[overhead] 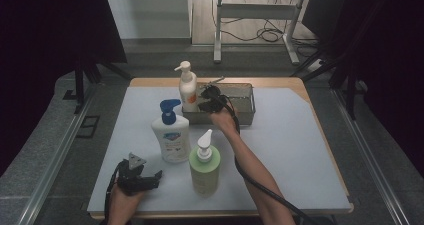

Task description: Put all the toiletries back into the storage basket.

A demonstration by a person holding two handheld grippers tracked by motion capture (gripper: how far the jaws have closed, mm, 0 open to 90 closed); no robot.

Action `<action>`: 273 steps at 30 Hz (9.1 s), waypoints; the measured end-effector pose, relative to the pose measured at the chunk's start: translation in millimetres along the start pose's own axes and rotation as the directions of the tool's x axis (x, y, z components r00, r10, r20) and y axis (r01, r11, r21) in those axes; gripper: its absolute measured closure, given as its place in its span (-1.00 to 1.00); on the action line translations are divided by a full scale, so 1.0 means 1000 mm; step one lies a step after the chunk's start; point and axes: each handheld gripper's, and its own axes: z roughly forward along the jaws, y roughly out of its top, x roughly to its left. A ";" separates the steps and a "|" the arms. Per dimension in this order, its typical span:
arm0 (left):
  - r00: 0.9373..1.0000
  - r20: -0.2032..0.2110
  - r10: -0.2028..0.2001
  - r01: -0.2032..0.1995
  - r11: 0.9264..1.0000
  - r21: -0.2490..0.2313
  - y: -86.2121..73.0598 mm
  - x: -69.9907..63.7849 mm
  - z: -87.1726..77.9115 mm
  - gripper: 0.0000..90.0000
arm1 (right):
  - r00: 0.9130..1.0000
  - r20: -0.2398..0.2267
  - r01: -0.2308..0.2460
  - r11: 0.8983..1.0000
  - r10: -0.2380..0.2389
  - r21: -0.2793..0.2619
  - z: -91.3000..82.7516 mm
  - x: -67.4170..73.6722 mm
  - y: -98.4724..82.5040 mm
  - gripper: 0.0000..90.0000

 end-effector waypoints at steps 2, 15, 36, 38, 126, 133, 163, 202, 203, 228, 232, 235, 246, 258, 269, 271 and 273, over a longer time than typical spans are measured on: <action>1.000 0.000 0.000 0.000 1.000 0.000 0.000 0.000 0.000 -0.75 | 1.000 -0.001 -0.005 1.000 0.005 -0.001 0.000 0.000 0.000 0.99; 1.000 0.000 -0.001 0.001 1.000 0.000 0.000 0.000 0.000 -0.75 | 1.000 -0.005 0.009 1.000 -0.009 -0.004 -0.004 0.003 -0.001 1.00; 1.000 -0.001 -0.001 0.001 1.000 -0.001 0.000 0.000 0.000 -0.75 | 0.999 -0.014 0.035 0.999 -0.036 -0.040 -0.020 0.001 -0.003 0.81; 1.000 -0.001 -0.001 0.001 1.000 -0.001 0.000 0.000 0.000 -0.75 | 0.999 -0.014 0.043 0.998 -0.044 -0.048 -0.024 0.001 -0.003 0.78; 1.000 -0.004 -0.001 0.001 1.000 -0.006 -0.001 -0.001 0.000 -0.74 | 0.955 -0.105 0.262 0.954 -0.278 -0.144 -0.145 0.013 -0.125 -1.00; 1.000 -0.005 -0.001 0.001 1.000 -0.006 -0.001 -0.001 0.000 -0.74 | 0.953 -0.124 0.254 0.951 -0.277 -0.173 -0.150 0.016 -0.138 -1.00; 1.000 -0.005 -0.001 0.001 1.000 -0.005 -0.001 -0.001 0.000 -0.74 | 0.916 -0.261 0.261 0.948 -0.303 -0.182 -0.163 0.058 -0.169 -1.00; 1.000 -0.005 -0.001 0.001 1.000 -0.003 -0.001 -0.001 0.000 -0.74 | 0.856 -0.307 0.365 0.907 -0.416 -0.211 -0.152 0.114 -0.142 -0.93; 1.000 -0.005 -0.001 0.001 1.000 -0.003 -0.001 -0.001 0.000 -0.74 | 0.855 -0.307 0.366 0.906 -0.417 -0.212 -0.152 0.116 -0.141 -0.92; 1.000 -0.004 -0.001 0.001 1.000 -0.003 0.000 -0.001 0.000 -0.74 | 0.851 -0.294 0.368 0.893 -0.436 -0.258 -0.150 0.124 -0.130 -0.74; 1.000 -0.005 -0.001 0.001 1.000 -0.003 0.000 -0.001 0.000 -0.74 | 0.862 -0.283 0.363 0.902 -0.420 -0.233 -0.152 0.125 -0.129 -0.74; 1.000 -0.004 -0.001 0.001 1.000 -0.003 0.000 -0.001 0.000 -0.74 | 0.871 -0.271 0.357 0.906 -0.410 -0.226 -0.152 0.127 -0.129 -0.73; 1.000 -0.005 0.002 -0.002 1.000 -0.002 0.000 0.000 0.000 -0.74 | 0.896 -0.216 0.347 0.915 -0.389 -0.207 -0.156 0.121 -0.124 -0.73; 1.000 -0.005 0.002 -0.002 1.000 -0.002 0.000 0.000 0.000 -0.74 | 0.926 -0.159 0.304 0.928 -0.341 -0.216 -0.163 0.104 -0.111 -0.73; 1.000 -0.004 0.001 -0.001 1.000 -0.003 0.000 0.000 0.000 -0.74 | 0.948 -0.108 0.271 0.936 -0.301 -0.226 -0.165 0.086 -0.096 -0.73; 1.000 -0.005 0.001 -0.001 1.000 -0.005 0.000 0.000 0.000 -0.74 | 0.951 -0.095 0.268 0.936 -0.295 -0.230 -0.165 0.083 -0.093 -0.73; 1.000 -0.005 0.001 -0.001 1.000 -0.006 0.000 0.000 0.000 -0.75 | 0.955 -0.085 0.258 0.938 -0.284 -0.232 -0.165 0.079 -0.090 -0.73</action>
